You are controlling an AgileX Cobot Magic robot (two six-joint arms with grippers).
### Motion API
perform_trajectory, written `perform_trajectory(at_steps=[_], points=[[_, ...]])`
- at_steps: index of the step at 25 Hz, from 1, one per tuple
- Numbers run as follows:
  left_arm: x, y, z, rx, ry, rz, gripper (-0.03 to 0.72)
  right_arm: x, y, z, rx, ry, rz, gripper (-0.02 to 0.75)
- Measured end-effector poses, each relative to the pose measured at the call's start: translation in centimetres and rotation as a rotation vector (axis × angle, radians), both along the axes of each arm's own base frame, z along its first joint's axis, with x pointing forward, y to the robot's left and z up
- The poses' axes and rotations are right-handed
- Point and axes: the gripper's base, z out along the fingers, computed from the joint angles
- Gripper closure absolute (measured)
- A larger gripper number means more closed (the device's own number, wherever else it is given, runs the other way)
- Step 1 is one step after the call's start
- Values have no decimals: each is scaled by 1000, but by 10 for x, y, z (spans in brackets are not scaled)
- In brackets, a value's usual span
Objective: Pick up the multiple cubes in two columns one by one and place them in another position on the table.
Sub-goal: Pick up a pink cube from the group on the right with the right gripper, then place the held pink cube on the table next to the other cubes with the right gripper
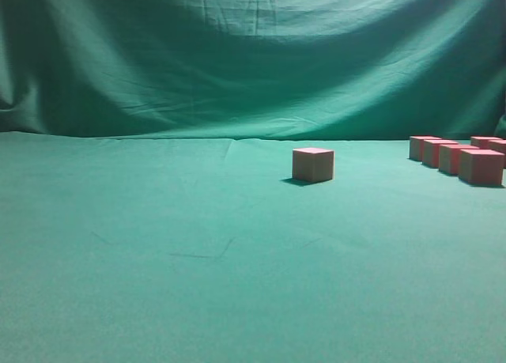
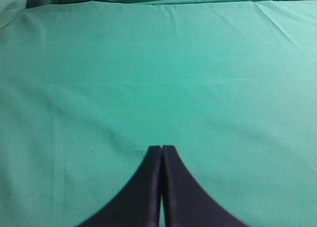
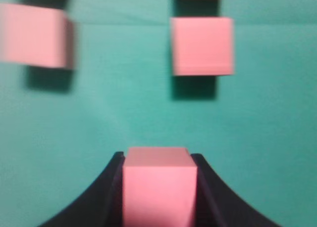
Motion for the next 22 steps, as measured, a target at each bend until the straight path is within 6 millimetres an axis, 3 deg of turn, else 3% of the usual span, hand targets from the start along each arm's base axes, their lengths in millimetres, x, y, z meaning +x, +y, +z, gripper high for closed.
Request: perform_trajectory(at_steps=[6,12,16,22], points=[[0,0,0,0,0,0,688,-23,65,58,33,-126,284,479],[0,0,0,0,0,0,688,-3,122,104,21,-166,508,479],[0,0,0,0,0,0,688,16,163,102,-35,-169,725,479],[0,0,0,0,0,0,688,37,224,68,-101,-153,971,479]])
